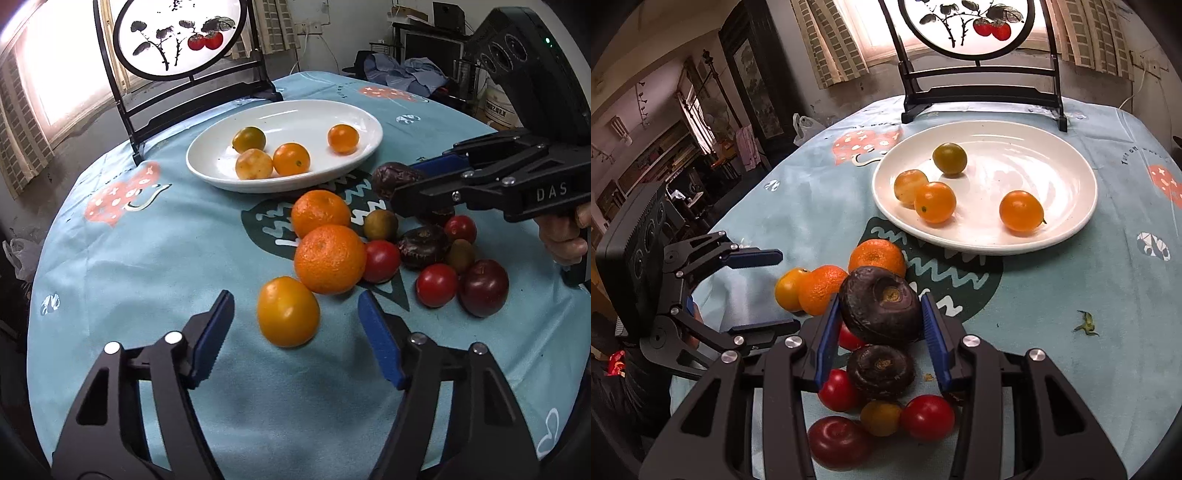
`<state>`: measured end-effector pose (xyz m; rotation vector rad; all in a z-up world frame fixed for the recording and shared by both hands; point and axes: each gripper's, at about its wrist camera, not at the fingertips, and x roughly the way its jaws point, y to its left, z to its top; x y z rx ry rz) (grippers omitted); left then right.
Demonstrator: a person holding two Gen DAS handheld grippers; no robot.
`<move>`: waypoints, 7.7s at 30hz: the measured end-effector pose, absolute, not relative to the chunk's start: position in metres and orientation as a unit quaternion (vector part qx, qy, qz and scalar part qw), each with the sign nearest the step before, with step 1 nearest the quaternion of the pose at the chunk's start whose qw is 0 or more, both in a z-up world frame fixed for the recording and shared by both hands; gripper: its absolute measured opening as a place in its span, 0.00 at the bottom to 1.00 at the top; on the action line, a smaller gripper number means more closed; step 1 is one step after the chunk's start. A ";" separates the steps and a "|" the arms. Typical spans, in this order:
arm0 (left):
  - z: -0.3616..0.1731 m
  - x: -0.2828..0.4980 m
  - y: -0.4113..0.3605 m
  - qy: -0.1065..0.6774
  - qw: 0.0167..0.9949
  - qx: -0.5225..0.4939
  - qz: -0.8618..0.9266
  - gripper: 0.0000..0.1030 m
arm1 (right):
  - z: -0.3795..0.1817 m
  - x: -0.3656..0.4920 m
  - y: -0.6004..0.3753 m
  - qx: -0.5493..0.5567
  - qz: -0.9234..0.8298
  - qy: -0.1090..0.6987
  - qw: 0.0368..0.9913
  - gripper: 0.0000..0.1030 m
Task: Organize fruits
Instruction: 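Grasp a dark brown dried persimmon with the right gripper while the left gripper grasps an orange, then place the persimmon and orange on the white plate and open both grippers, then grasp a red plum with the right gripper while the left gripper grasps a tangerine, then carry the plum and tangerine onto the white plate and open both grippers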
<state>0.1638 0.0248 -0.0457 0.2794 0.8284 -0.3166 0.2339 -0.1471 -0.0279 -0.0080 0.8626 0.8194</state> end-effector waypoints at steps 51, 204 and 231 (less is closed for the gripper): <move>-0.013 0.342 0.025 0.411 0.908 -0.053 -0.055 0.36 | -0.020 0.345 -0.166 0.050 0.271 0.353 0.894 0.42; -0.001 0.318 0.023 0.353 0.935 0.012 0.023 0.77 | -0.009 0.309 -0.159 0.046 0.285 0.311 0.905 0.47; -0.009 0.229 0.060 0.361 0.929 -0.019 0.077 0.93 | -0.044 0.246 -0.190 0.009 0.299 0.436 0.849 0.49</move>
